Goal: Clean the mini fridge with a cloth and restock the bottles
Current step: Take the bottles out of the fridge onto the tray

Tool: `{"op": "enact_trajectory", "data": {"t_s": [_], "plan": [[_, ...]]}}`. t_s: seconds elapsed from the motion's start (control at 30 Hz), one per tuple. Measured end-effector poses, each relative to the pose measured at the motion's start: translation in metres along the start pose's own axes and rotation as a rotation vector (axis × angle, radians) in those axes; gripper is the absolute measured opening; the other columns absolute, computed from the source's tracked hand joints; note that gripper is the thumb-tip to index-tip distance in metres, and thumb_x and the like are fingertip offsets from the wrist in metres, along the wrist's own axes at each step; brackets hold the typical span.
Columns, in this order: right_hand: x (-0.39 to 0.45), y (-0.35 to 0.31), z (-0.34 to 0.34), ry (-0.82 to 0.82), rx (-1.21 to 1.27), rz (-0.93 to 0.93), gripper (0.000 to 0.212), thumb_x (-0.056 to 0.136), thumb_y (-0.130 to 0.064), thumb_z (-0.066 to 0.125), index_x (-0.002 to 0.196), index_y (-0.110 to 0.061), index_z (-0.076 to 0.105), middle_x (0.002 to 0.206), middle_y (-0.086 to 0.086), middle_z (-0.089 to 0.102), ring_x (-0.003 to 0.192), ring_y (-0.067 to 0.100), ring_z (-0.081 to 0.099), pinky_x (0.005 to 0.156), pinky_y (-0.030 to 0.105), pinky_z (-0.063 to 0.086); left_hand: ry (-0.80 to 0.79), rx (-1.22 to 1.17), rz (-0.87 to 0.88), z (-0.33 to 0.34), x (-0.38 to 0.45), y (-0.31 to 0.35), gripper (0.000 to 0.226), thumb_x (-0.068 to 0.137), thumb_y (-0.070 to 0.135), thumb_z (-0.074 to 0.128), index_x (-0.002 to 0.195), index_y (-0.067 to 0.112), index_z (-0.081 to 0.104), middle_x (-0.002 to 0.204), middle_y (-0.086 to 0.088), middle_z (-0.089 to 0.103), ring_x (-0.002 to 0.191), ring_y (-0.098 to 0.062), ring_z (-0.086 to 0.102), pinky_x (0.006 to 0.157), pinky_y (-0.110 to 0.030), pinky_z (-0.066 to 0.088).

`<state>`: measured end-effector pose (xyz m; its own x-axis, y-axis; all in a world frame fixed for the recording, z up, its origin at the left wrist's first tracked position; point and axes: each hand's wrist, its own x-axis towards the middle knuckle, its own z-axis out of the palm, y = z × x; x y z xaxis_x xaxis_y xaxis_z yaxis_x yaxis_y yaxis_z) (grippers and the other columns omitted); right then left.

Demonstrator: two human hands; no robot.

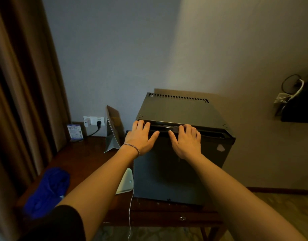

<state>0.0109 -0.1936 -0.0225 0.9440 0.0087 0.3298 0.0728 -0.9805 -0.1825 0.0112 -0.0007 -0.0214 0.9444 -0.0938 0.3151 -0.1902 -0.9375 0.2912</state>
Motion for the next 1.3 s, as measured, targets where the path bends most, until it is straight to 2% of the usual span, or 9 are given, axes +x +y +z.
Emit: {"op": "enact_trajectory", "data": {"t_s": [0.13, 0.27, 0.4, 0.57, 0.77, 0.97, 1.03, 1.13, 1.3], "plan": [[-0.002, 0.0, -0.003, -0.009, 0.003, 0.012, 0.066, 0.1, -0.064, 0.023, 0.142, -0.017, 0.044, 0.149, 0.009, 0.038, 0.141, 0.028, 0.03, 0.119, 0.047, 0.021, 0.001, -0.02, -0.017, 0.0, -0.002, 0.002, 0.065, 0.098, 0.063, 0.026, 0.146, 0.02, 0.034, 0.147, -0.006, 0.032, 0.141, -0.024, 0.023, 0.106, -0.049, 0.042], [-0.018, -0.003, -0.004, 0.016, 0.003, -0.003, 0.064, 0.1, -0.064, 0.023, 0.137, -0.017, 0.047, 0.147, 0.01, 0.039, 0.141, 0.028, 0.03, 0.119, 0.049, 0.02, 0.099, 0.044, -0.018, -0.001, -0.031, 0.006, 0.057, 0.098, 0.061, 0.028, 0.136, 0.02, 0.043, 0.136, -0.004, 0.038, 0.13, -0.024, 0.031, 0.101, -0.045, 0.044], [-0.041, 0.001, -0.01, 0.056, 0.076, -0.011, 0.063, 0.099, -0.063, 0.029, 0.136, -0.016, 0.049, 0.146, 0.01, 0.042, 0.141, 0.029, 0.031, 0.12, 0.05, 0.019, 0.272, 0.064, -0.018, -0.006, -0.067, 0.019, 0.049, 0.099, 0.055, 0.026, 0.113, 0.02, 0.056, 0.113, -0.001, 0.048, 0.109, -0.019, 0.042, 0.079, -0.035, 0.051], [-0.077, 0.01, -0.025, 0.056, 0.141, -0.047, 0.054, 0.101, -0.057, 0.034, 0.13, -0.015, 0.052, 0.141, 0.01, 0.046, 0.138, 0.029, 0.035, 0.121, 0.051, 0.016, 0.368, 0.074, -0.026, -0.018, -0.108, 0.05, 0.045, 0.1, 0.052, 0.025, 0.089, 0.021, 0.056, 0.09, 0.005, 0.046, 0.092, -0.015, 0.044, 0.063, -0.026, 0.041], [-0.126, 0.032, -0.052, -0.013, 0.132, -0.153, 0.056, 0.103, -0.053, 0.034, 0.139, -0.012, 0.048, 0.147, 0.008, 0.043, 0.144, 0.027, 0.031, 0.122, 0.052, 0.019, 0.349, -0.022, -0.084, -0.027, -0.175, 0.104, 0.038, 0.101, 0.051, 0.033, 0.079, 0.026, 0.051, 0.082, 0.008, 0.043, 0.083, -0.01, 0.042, 0.061, -0.025, 0.038], [-0.178, 0.053, -0.08, -0.15, 0.134, -0.25, 0.06, 0.103, -0.051, 0.024, 0.142, -0.009, 0.043, 0.152, 0.013, 0.035, 0.148, 0.038, 0.019, 0.121, 0.053, 0.017, 0.385, -0.205, -0.108, -0.026, -0.23, 0.164, 0.036, 0.102, 0.045, 0.038, 0.071, 0.028, 0.047, 0.076, 0.011, 0.04, 0.071, -0.009, 0.043, 0.061, -0.028, 0.034], [-0.192, 0.064, -0.082, -0.172, 0.092, -0.297, 0.064, 0.098, -0.051, 0.019, 0.141, -0.011, 0.044, 0.153, 0.013, 0.034, 0.149, 0.04, 0.016, 0.121, 0.055, 0.017, 0.388, -0.292, -0.094, -0.022, -0.242, 0.179, 0.036, 0.101, 0.044, 0.038, 0.071, 0.027, 0.049, 0.077, 0.008, 0.043, 0.068, -0.009, 0.046, 0.061, -0.031, 0.039], [-0.204, 0.092, -0.094, -0.155, 0.166, -0.324, 0.06, 0.101, -0.051, 0.025, 0.139, -0.011, 0.049, 0.15, 0.01, 0.041, 0.146, 0.035, 0.025, 0.12, 0.05, 0.022, 0.363, -0.329, -0.044, -0.021, -0.252, 0.197, 0.038, 0.098, 0.046, 0.037, 0.068, 0.026, 0.05, 0.074, 0.004, 0.048, 0.066, -0.014, 0.05, 0.062, -0.036, 0.046], [-0.215, 0.135, -0.121, -0.232, 0.203, -0.342, 0.059, 0.102, -0.054, 0.028, 0.146, -0.019, 0.047, 0.157, 0.003, 0.04, 0.148, 0.025, 0.028, 0.121, 0.05, 0.022, 0.248, -0.241, 0.141, -0.023, -0.249, 0.224, 0.04, 0.096, 0.049, 0.037, 0.065, 0.026, 0.046, 0.065, 0.008, 0.046, 0.06, -0.011, 0.045, 0.057, -0.035, 0.042]]}}
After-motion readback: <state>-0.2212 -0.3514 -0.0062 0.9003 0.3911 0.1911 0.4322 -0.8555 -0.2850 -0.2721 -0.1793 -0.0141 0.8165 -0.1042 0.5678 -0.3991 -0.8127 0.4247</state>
